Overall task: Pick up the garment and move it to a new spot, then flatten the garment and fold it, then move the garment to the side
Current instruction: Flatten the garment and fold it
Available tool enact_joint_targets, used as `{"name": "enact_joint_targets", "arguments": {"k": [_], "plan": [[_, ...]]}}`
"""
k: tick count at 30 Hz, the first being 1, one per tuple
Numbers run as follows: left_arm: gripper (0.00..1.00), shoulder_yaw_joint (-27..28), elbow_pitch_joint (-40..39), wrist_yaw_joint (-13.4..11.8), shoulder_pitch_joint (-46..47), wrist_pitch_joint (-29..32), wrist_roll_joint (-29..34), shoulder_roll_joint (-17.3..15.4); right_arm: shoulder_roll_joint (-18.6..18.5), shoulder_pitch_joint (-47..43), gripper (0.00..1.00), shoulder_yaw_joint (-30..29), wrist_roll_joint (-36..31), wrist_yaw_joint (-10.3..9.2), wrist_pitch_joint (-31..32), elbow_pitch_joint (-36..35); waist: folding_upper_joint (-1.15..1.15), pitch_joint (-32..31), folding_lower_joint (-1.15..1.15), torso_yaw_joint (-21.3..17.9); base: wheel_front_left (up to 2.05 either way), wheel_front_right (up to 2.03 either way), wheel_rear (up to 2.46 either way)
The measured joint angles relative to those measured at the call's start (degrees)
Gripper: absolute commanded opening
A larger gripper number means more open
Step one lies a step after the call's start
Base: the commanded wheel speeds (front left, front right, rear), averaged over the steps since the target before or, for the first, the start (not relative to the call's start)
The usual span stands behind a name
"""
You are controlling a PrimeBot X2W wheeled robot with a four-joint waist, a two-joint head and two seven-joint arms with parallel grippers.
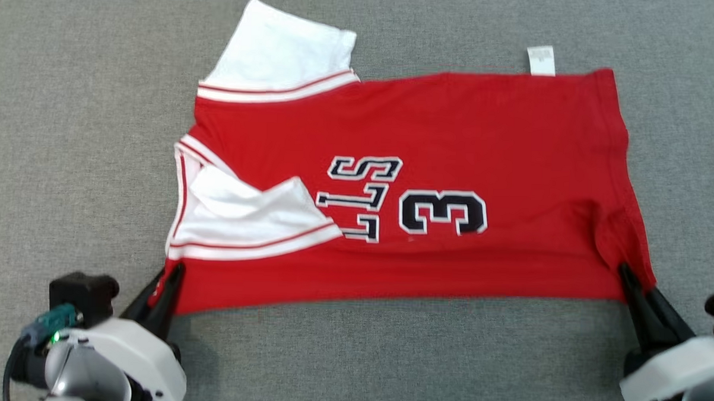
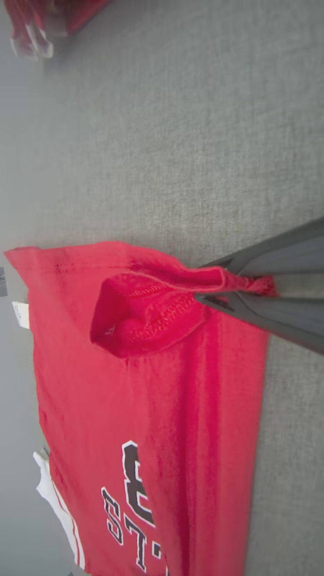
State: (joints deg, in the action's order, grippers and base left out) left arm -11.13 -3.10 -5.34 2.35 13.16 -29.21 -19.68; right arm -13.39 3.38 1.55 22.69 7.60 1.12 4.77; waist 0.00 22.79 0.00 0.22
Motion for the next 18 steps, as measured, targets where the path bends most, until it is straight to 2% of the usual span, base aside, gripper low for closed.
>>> {"name": "enact_joint_targets", "arguments": {"k": [3, 6, 7, 8, 9, 13, 18], "plan": [[0.0, 0.3, -5.6, -2.1, -4.9, 2.0, -1.0, -0.1, 0.8, -4.9, 0.0, -2.4, 0.5, 0.08, 2.4, -3.3, 0.0, -0.1, 0.0, -0.3, 0.0, 0.0, 0.0], [0.0, 0.2, -6.9, -3.5, -6.6, 2.5, -1.2, 0.8, 2.1, -5.1, 0.0, -2.6, 1.1, 0.07, 1.5, -3.4, 0.0, -0.1, 0.0, -0.7, 0.0, 0.0, 0.0], [0.37, 0.0, -6.8, -3.8, -6.6, 2.4, -1.2, 1.1, 2.3, -4.7, 0.41, -2.5, 1.5, 0.07, 1.3, -2.7, 0.0, -0.1, 0.0, -0.8, 0.0, 0.0, 0.0], [1.0, 0.0, -6.7, -3.9, -6.5, 1.3, -1.2, 1.8, 2.5, -4.4, 0.9, -2.5, 1.5, 0.07, 1.0, -1.9, 0.0, -0.2, 0.0, -0.8, 0.0, 0.0, 0.0], [1.0, 0.0, -6.4, -3.9, -6.3, 0.6, -1.2, 2.4, 2.8, -4.1, 1.0, -2.6, 1.4, 0.07, 0.6, -1.3, 0.0, -0.3, 0.0, -0.8, 0.0, 0.0, 0.0], [1.0, 0.5, -4.7, -3.9, -4.0, -5.9, 0.4, 3.8, 3.5, -2.4, 1.0, -4.0, 0.3, -0.1, -1.8, -0.6, 0.0, -0.8, 0.0, -1.2, 0.0, 0.0, 0.0], [1.0, 1.6, -4.5, -4.0, 0.5, -14.8, 3.3, 4.5, 5.4, 0.1, 1.0, -8.2, -3.4, -0.1, -5.9, -3.9, 0.0, -1.7, 0.0, -1.6, 0.0, 0.0, 0.0]]}}
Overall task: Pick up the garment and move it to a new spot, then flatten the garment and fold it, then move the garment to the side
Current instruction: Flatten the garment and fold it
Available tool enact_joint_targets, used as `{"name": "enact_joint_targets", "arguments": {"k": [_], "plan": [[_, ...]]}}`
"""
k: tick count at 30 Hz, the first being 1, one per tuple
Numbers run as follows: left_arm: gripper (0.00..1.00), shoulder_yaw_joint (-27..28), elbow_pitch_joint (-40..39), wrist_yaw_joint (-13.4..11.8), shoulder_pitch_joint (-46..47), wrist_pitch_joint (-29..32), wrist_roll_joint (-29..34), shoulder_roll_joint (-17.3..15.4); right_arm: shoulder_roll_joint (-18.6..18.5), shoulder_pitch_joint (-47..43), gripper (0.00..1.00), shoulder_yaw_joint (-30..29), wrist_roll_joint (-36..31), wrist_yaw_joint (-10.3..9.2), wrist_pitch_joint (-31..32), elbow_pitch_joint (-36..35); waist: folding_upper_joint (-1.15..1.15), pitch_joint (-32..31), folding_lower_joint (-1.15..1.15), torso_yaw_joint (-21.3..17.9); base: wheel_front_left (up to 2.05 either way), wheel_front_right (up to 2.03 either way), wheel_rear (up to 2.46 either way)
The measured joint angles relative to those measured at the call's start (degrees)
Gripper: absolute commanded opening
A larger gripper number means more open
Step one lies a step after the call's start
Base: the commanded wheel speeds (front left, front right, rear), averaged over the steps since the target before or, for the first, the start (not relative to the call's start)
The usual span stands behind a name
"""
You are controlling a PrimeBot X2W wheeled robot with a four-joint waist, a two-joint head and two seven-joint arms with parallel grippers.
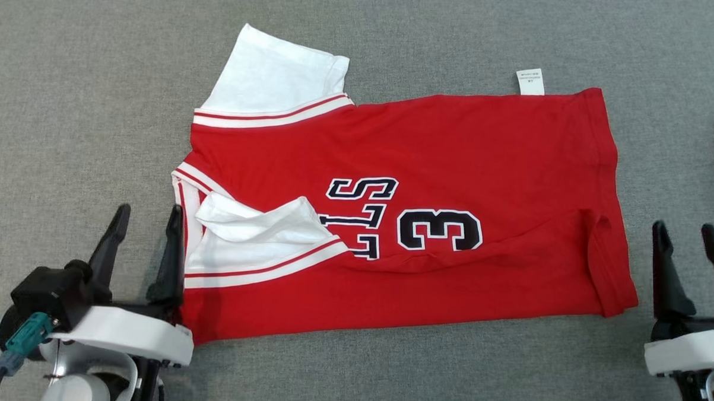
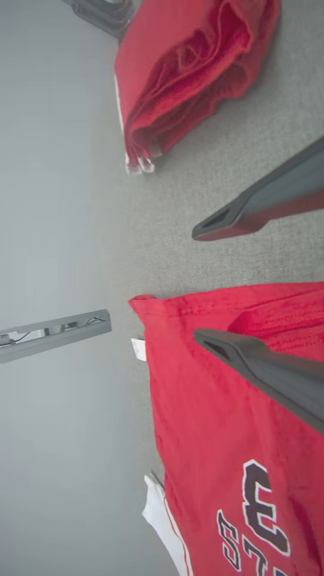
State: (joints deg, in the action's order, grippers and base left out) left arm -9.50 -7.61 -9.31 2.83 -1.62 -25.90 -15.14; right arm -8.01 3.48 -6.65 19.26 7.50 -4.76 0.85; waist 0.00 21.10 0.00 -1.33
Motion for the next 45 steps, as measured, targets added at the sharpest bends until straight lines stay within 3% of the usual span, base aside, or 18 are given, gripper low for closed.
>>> {"name": "enact_joint_targets", "arguments": {"k": [8, 19, 26, 36, 41, 45], "plan": [[1.0, -0.3, 0.1, -0.8, 5.2, -4.5, 5.0, -1.1, 2.6, 2.7, 1.0, -1.3, -6.3, 0.0, -1.8, -8.9, 0.0, -1.9, 0.0, -0.5, 0.0, 0.0, 0.0], [1.0, -1.0, 0.2, -1.6, 5.9, -3.4, 5.8, -1.5, 3.7, 2.3, 1.0, 0.0, -7.2, 0.0, 0.2, -11.3, 0.0, -1.6, 0.0, -0.8, 0.0, 0.0, 0.0], [1.0, -3.0, 5.6, 3.2, 17.6, -1.3, 4.5, -1.9, 4.0, 3.3, 1.0, 0.6, -6.7, 0.0, 0.7, -11.7, 0.0, 1.1, 0.0, -1.1, 0.0, 0.0, 0.0], [1.0, -6.0, 29.5, 12.6, 41.2, 9.3, 1.0, -3.4, 4.5, 6.9, 1.0, 5.4, -5.5, 0.0, -0.6, -8.9, 0.0, 5.8, 0.0, -6.1, 0.0, 0.0, 0.0], [1.0, -6.3, 40.2, 14.5, 49.2, 14.3, -1.0, -4.4, 4.6, 8.2, 1.0, 6.6, -4.9, 0.0, -1.7, -7.1, 0.0, 8.9, 0.0, -9.2, 0.0, 0.0, 0.0], [1.0, -5.9, 46.7, 15.3, 53.6, 14.6, -1.9, -6.1, 4.7, 8.9, 1.0, 7.3, -4.3, 0.0, -2.6, -5.8, 0.0, 11.2, 0.0, -11.3, 0.0, 0.0, 0.0]]}}
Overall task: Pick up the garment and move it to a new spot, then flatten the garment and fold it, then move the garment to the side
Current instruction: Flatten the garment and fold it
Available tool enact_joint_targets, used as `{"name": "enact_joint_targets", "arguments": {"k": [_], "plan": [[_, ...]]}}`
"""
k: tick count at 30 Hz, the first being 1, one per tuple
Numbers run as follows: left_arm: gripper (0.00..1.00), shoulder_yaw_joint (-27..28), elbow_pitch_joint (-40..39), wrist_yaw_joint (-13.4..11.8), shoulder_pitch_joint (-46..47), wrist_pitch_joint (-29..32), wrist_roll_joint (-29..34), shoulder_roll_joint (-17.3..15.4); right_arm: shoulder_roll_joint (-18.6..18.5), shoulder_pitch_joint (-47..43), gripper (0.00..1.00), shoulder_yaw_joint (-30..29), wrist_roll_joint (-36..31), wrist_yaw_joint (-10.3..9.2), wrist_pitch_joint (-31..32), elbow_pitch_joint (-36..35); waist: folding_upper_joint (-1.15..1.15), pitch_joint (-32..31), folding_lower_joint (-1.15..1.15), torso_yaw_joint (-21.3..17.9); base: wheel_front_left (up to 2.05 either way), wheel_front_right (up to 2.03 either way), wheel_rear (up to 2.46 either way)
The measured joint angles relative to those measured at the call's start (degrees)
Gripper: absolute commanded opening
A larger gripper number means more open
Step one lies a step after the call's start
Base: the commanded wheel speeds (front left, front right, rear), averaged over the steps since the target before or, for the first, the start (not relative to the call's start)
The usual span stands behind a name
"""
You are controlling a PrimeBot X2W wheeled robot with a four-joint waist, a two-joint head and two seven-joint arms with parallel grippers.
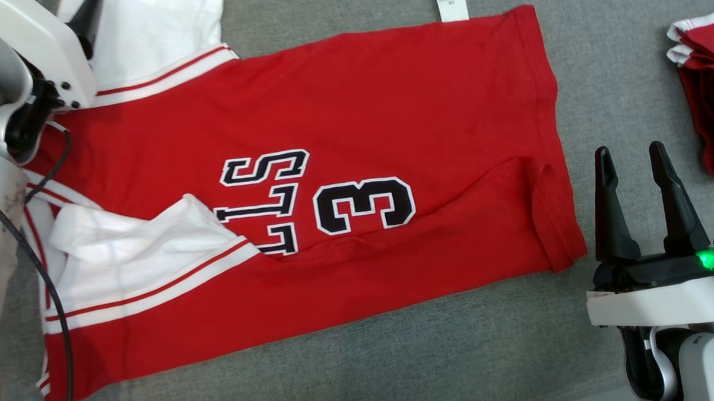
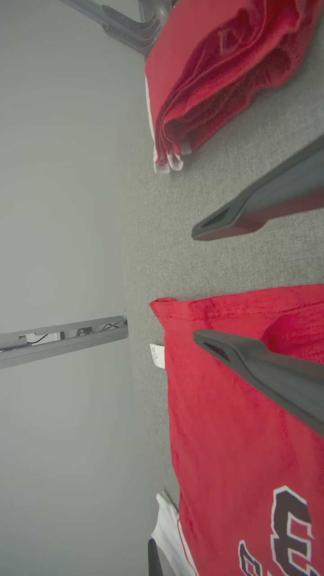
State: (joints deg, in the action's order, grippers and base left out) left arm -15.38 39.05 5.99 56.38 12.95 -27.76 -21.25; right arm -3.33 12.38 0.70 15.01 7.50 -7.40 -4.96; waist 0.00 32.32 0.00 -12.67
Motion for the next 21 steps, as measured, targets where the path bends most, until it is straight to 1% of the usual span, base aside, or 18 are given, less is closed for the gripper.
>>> {"name": "enact_joint_targets", "arguments": {"k": [5, 6, 7, 8, 10, 13, 17, 19, 21], "plan": [[1.0, -0.5, 5.6, 0.5, 3.0, -0.7, 0.0, -1.3, 0.1, 0.3, 1.0, 0.5, 0.5, 0.0, -0.9, 1.3, 0.0, 2.0, 0.0, -1.8, 0.0, 0.0, 0.0], [0.87, -0.6, 6.2, 0.6, 3.6, -0.9, -0.2, -1.3, 0.1, 0.4, 1.0, 0.5, 0.6, 0.0, -1.0, 1.5, 0.0, 2.2, 0.0, -2.0, 0.0, 0.0, 0.0], [0.36, -1.0, 6.9, 0.9, 4.2, -0.6, -0.5, -1.3, 0.1, 0.7, 1.0, 0.5, 0.6, 0.0, -1.0, 1.7, 0.0, 2.4, 0.0, -2.1, 0.0, 0.0, 0.0], [0.0, -1.4, 7.4, 1.0, 4.7, -0.4, -0.7, -1.3, 0.0, 1.0, 1.0, 0.4, 0.7, 0.0, -1.0, 1.9, 0.0, 2.6, 0.0, -2.1, 0.0, 0.0, 0.0], [0.0, -2.0, 8.2, 1.1, 5.4, -0.8, -1.1, -1.3, -0.5, 2.3, 1.0, 0.4, 1.2, 0.0, -1.0, 2.3, 0.0, 2.8, 0.0, -2.0, 0.0, 0.0, 0.0], [0.0, -3.3, 9.1, 1.3, 6.3, -0.9, -1.4, -1.1, -3.0, 6.2, 1.0, 0.5, 2.6, 0.0, -0.4, 4.0, 0.0, 3.0, 0.0, -1.6, 0.0, 0.0, 0.0], [0.0, -4.9, 9.6, 1.4, 7.6, -2.4, -1.6, -0.5, -7.6, 15.0, 1.0, 1.3, 6.3, 0.0, 2.0, 9.1, 0.0, 3.2, 0.0, -0.5, 0.0, 0.0, 0.0], [0.0, -6.0, 9.8, 1.4, 8.3, -2.9, -1.6, 0.4, -10.5, 19.3, 1.0, 3.1, 7.8, 0.0, 3.9, 12.6, 0.0, 3.3, 0.0, 0.5, 0.0, 0.0, 0.0], [0.0, -7.3, 9.6, 1.4, 8.9, -3.2, -2.1, 1.5, -13.0, 23.2, 1.0, 6.1, 9.7, -0.01, 5.7, 16.1, 0.0, 3.5, 0.0, 1.7, 0.0, 0.0, 0.0]]}}
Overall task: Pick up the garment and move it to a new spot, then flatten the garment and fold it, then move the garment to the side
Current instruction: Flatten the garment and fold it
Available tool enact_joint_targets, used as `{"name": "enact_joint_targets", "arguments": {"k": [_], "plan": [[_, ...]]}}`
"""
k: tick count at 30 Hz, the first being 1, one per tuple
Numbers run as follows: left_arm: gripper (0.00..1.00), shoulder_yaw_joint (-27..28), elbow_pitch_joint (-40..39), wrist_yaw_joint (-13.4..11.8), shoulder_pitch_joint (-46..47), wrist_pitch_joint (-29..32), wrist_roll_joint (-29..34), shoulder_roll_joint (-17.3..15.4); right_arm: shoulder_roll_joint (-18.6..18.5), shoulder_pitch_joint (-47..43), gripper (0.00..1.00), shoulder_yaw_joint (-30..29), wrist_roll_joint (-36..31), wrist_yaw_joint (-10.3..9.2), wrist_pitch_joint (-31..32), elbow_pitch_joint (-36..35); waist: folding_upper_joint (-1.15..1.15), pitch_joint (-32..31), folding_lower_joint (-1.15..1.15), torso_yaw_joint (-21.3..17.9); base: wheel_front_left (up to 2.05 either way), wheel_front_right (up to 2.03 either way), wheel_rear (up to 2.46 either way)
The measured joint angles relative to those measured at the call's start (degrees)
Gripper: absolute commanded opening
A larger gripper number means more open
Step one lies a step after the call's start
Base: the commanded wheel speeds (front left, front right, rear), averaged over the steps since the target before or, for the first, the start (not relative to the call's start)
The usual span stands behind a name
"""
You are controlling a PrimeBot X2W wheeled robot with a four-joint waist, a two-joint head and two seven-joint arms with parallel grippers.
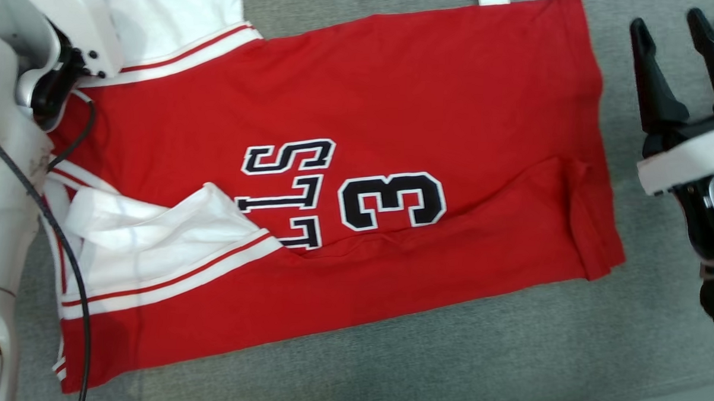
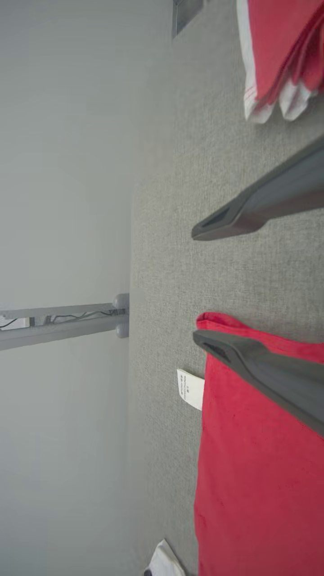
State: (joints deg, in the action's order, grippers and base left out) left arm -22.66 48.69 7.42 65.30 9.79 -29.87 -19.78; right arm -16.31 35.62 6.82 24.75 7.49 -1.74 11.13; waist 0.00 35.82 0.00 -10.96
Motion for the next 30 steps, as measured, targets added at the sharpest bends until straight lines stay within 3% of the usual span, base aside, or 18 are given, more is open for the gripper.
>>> {"name": "enact_joint_targets", "arguments": {"k": [10, 12, 22, 30], "plan": [[0.0, -5.9, -1.1, 0.0, 2.4, -2.3, -2.9, 1.4, -6.6, 13.0, 1.0, 15.0, 8.1, 0.01, 6.1, 13.2, 0.0, 1.3, 0.0, 5.2, 0.0, 0.0, 0.0], [0.0, -7.2, -1.7, 0.0, 2.9, -2.8, -4.1, 1.2, -8.4, 16.2, 0.0, 18.0, 10.9, 0.01, 8.5, 15.4, 0.0, 1.5, 0.0, 6.0, 0.0, 0.0, 0.0], [0.0, -8.7, -6.0, 0.0, 5.4, -6.0, -5.7, -1.0, -15.0, 22.0, 0.0, 21.9, 17.4, 0.01, 10.6, 14.4, 0.0, 0.6, 0.0, 7.6, 0.0, 0.0, 0.0], [0.0, -7.6, -12.6, -0.5, 4.7, -7.1, -6.6, -2.8, -17.0, 22.5, 0.0, 23.0, 19.3, 0.01, 8.9, 13.4, 0.0, -0.5, 0.0, 8.5, 0.0, 0.0, 0.0]]}}
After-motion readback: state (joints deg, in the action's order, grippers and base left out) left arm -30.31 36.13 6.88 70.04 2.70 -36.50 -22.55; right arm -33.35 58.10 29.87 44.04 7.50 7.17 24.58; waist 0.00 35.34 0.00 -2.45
